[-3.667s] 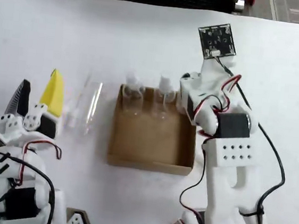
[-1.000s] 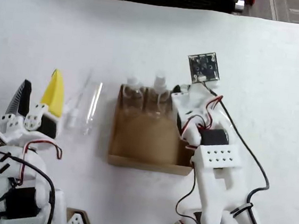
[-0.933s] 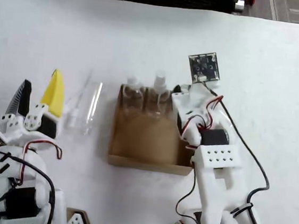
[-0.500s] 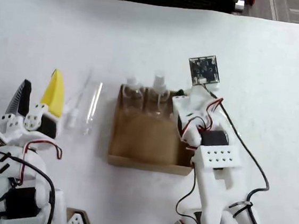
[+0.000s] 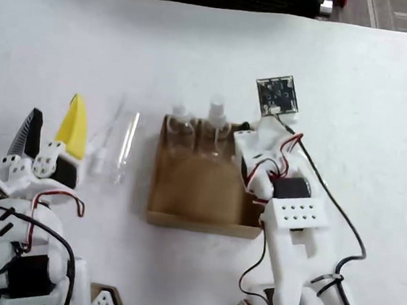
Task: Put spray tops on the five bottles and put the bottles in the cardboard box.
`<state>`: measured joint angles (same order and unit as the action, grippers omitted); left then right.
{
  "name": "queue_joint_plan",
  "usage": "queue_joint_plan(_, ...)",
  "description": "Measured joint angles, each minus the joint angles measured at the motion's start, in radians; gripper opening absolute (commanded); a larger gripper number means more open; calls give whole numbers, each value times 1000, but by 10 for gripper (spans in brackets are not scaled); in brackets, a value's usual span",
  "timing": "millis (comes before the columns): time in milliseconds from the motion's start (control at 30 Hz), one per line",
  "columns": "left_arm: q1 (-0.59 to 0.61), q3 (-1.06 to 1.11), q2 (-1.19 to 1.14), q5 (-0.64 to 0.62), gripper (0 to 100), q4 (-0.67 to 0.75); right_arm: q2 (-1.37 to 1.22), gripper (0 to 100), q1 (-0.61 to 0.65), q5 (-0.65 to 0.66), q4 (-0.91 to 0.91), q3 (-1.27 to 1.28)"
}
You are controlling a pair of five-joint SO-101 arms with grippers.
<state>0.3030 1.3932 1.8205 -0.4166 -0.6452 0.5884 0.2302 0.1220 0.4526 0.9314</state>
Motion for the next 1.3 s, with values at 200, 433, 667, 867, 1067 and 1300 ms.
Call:
queue_joint_plan(200,0,0,0,0,255,0,28,176,26,0,0,0)
queue_joint_plan(433,0,0,0,0,255,0,126,176,29,0,17,0)
queue_joint_plan(667,0,0,0,0,255,0,216,176,28,0,49,0)
queue_joint_plan(867,0,0,0,0,255,0,422,173,-3,0,155,0)
queue_joint_plan(1067,0,0,0,0,255,0,631,173,-222,-172,133,83)
queue_joint_plan(1300,0,0,0,0,255,0,649,173,-482,-264,-35,207)
